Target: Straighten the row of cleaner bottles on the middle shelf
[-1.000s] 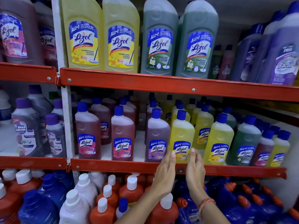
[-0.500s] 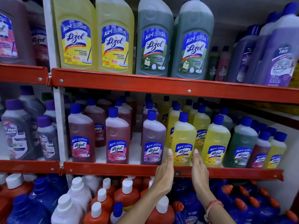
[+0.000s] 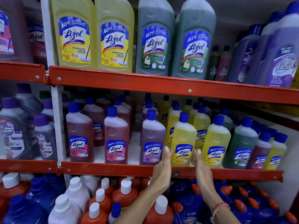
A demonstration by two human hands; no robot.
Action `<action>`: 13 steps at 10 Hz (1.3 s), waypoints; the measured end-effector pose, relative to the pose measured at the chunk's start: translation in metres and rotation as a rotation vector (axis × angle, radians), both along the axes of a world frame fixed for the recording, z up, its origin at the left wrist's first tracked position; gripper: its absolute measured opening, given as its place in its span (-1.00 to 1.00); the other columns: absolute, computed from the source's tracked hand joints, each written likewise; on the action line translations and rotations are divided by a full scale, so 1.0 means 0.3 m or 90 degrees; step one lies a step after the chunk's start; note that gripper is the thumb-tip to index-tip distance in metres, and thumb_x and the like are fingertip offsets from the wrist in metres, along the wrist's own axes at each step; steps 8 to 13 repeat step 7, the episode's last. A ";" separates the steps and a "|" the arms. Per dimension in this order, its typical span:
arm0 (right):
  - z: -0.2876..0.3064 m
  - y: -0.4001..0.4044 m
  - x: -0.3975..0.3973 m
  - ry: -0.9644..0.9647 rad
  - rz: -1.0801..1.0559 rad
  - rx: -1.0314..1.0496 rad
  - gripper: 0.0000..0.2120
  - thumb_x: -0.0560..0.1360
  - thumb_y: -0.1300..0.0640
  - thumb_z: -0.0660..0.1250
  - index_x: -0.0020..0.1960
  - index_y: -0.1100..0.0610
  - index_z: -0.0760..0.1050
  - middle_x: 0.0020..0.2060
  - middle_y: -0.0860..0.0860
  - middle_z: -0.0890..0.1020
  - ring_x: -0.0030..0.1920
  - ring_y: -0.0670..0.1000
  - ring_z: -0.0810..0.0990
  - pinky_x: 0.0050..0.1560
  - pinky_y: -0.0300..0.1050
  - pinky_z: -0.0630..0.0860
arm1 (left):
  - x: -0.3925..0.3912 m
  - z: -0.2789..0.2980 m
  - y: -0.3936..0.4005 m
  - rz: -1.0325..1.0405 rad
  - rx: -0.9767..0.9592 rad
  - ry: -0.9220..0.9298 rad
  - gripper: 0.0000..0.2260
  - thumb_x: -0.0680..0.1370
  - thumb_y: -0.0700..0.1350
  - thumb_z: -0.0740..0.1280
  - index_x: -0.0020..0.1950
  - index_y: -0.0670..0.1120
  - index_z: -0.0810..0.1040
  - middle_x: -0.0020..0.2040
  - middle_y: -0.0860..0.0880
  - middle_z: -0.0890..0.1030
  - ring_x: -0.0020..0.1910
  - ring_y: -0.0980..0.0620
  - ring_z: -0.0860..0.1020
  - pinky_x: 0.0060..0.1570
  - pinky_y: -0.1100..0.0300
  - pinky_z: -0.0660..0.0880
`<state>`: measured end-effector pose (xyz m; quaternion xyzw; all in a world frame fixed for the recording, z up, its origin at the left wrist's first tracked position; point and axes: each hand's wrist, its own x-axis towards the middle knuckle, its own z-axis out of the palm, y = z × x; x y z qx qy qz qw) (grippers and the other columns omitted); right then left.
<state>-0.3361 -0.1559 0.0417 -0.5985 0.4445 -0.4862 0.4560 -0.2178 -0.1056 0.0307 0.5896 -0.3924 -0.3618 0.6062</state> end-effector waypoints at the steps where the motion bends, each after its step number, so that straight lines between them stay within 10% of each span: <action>1: 0.005 0.005 0.002 -0.007 0.000 -0.001 -0.63 0.44 -0.44 -0.02 -0.18 -0.32 0.49 -0.08 -0.20 0.57 0.16 -0.01 0.52 0.26 -0.05 0.34 | 0.003 0.007 0.001 0.007 0.025 -0.006 -0.16 0.21 0.68 -0.20 0.30 0.40 0.46 0.43 0.06 0.51 0.44 0.00 0.41 0.53 -0.15 0.20; 4: 0.023 0.023 -0.001 -0.010 0.005 -0.017 -0.67 0.47 -0.40 0.00 -0.18 -0.33 0.49 -0.15 -0.28 0.56 0.11 -0.02 0.53 0.21 -0.10 0.36 | -0.017 0.047 0.038 -0.012 0.015 -0.022 -0.16 0.34 0.59 -0.18 0.39 0.21 0.47 0.29 0.11 0.56 0.32 0.07 0.47 0.38 0.13 0.28; 5: 0.013 0.017 -0.009 0.008 0.011 -0.033 -0.68 0.47 -0.41 -0.01 -0.14 -0.35 0.47 -0.07 -0.23 0.57 0.15 -0.03 0.52 0.23 -0.09 0.34 | -0.008 0.030 0.027 -0.019 0.019 -0.034 -0.12 0.27 0.66 -0.19 0.39 0.29 0.43 0.43 0.05 0.51 0.45 0.00 0.41 0.53 -0.13 0.21; 7: 0.074 0.028 -0.027 0.034 0.011 -0.118 -0.52 0.55 -0.18 0.13 0.39 -0.01 0.40 0.29 -0.09 0.49 0.24 -0.13 0.41 0.19 -0.22 0.28 | 0.016 0.075 0.089 -0.043 -0.062 -0.131 -0.15 0.31 0.63 -0.07 0.42 0.19 0.42 0.26 0.18 0.57 0.30 0.21 0.49 0.44 0.03 0.39; 13: 0.074 0.028 -0.027 0.034 0.011 -0.118 -0.52 0.55 -0.18 0.13 0.39 -0.01 0.40 0.29 -0.09 0.49 0.24 -0.13 0.41 0.19 -0.22 0.28 | 0.016 0.075 0.089 -0.043 -0.062 -0.131 -0.15 0.31 0.63 -0.07 0.42 0.19 0.42 0.26 0.18 0.57 0.30 0.21 0.49 0.44 0.03 0.39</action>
